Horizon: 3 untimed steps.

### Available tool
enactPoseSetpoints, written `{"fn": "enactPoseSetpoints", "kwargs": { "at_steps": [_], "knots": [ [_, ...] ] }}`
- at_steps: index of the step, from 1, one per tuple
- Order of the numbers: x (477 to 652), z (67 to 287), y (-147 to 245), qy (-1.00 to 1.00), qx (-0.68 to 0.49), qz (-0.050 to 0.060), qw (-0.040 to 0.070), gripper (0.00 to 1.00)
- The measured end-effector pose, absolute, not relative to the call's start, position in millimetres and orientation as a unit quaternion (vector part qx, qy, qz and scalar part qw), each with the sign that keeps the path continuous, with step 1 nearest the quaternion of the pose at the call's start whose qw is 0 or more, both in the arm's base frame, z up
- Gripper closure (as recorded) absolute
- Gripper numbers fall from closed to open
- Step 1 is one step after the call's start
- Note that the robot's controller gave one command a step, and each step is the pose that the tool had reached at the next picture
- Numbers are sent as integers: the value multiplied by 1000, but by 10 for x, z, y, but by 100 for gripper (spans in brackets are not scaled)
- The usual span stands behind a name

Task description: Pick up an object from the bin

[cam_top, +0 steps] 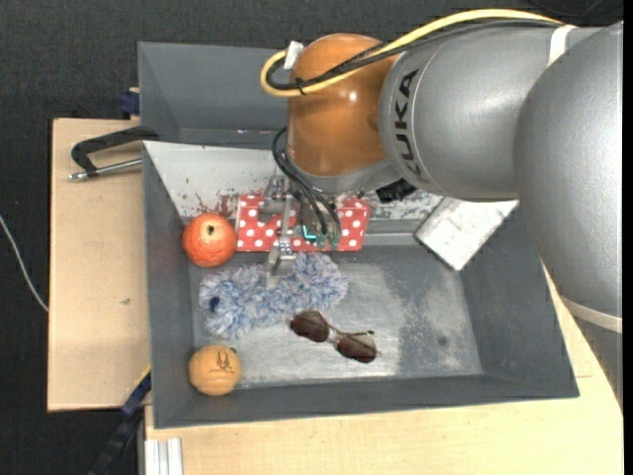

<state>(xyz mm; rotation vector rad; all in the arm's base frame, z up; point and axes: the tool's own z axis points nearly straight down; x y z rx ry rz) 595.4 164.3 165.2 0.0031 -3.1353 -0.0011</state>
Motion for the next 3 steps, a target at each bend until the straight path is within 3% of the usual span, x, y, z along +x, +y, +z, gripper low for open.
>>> {"fn": "enactPoseSetpoints", "kwargs": {
  "at_steps": [1, 2, 3],
  "knots": [
    [5920, 1490, 1630, -1000, -5, -3, -7, 0],
    [5672, 774, 1603, -1000, -17, -1, -1, 100],
    [5672, 774, 1603, -1000, -17, -1, -1, 100]
  ]
}}
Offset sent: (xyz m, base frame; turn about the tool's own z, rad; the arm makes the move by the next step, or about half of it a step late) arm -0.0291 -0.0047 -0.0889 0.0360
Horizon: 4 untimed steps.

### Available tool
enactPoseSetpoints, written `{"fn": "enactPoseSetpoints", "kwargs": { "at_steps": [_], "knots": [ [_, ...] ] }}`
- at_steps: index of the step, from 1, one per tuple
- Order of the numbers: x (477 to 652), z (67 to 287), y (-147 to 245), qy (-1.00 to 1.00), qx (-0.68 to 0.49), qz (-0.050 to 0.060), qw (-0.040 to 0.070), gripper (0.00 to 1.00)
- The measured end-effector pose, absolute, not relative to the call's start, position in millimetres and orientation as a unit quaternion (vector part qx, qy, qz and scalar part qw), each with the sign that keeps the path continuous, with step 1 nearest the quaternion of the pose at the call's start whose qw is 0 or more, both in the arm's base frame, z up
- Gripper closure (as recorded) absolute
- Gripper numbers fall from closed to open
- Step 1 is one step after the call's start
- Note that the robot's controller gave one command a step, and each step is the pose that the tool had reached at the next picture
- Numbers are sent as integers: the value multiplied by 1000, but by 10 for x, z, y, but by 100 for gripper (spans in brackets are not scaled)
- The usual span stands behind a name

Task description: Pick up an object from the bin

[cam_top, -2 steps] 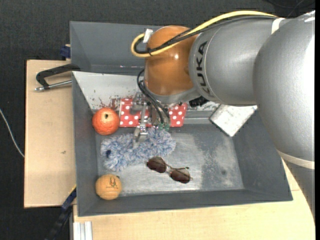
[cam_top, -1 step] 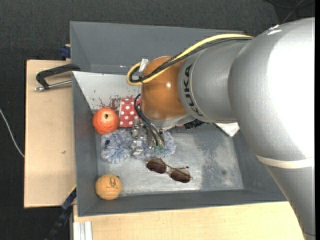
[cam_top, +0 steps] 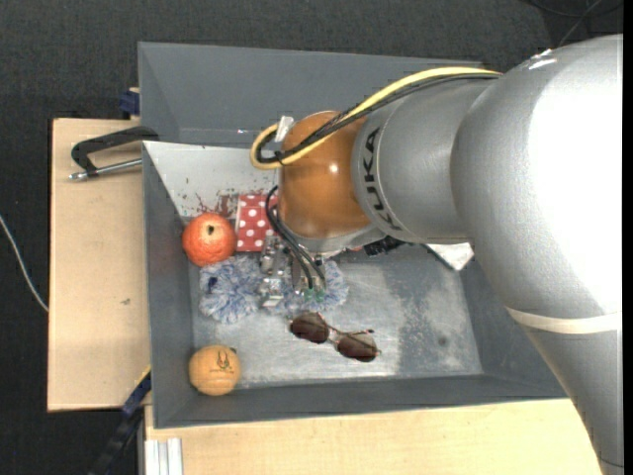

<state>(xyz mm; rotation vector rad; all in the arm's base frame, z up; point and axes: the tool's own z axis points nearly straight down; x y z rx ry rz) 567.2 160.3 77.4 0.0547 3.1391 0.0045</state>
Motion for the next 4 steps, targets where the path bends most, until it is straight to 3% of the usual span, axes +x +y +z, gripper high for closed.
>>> {"fn": "enactPoseSetpoints", "kwargs": {
  "at_steps": [1, 2, 3, 4],
  "knots": [
    [5674, 1064, 1596, 1000, 17, 0, -3, 100],
    [5686, 1681, 1703, 1000, 25, 1, 0, 100],
    [5683, 1860, 1547, 1000, 5, 2, 8, 100],
    [5689, 1692, 1566, 1000, 7, 2, 5, 100]
  ]
}}
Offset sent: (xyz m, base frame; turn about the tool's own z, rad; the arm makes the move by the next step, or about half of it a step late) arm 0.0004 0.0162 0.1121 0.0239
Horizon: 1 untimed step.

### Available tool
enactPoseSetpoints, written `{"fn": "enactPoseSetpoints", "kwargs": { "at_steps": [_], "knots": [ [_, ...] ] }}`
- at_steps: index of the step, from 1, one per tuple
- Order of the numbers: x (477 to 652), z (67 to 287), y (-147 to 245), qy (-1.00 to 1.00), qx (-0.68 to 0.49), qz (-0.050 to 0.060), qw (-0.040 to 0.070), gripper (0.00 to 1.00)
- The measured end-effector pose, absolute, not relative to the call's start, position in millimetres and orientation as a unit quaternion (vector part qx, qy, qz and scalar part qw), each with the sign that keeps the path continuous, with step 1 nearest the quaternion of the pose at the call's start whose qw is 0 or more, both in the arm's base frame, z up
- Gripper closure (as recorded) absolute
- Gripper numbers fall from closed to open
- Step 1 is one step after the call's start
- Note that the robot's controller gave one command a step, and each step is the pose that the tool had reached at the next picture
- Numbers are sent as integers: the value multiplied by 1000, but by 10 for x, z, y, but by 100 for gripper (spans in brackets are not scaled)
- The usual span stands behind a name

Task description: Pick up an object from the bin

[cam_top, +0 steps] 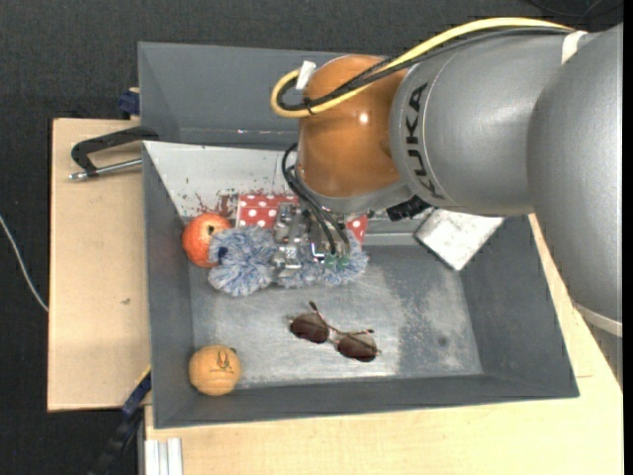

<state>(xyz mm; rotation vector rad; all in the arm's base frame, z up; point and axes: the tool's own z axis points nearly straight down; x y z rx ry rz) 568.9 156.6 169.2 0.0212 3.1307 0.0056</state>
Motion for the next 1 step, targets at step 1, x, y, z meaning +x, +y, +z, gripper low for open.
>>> {"fn": "enactPoseSetpoints", "kwargs": {
  "at_steps": [1],
  "knots": [
    [5696, 2308, 1610, 1000, -13, 1, 2, 100]
  ]
}}
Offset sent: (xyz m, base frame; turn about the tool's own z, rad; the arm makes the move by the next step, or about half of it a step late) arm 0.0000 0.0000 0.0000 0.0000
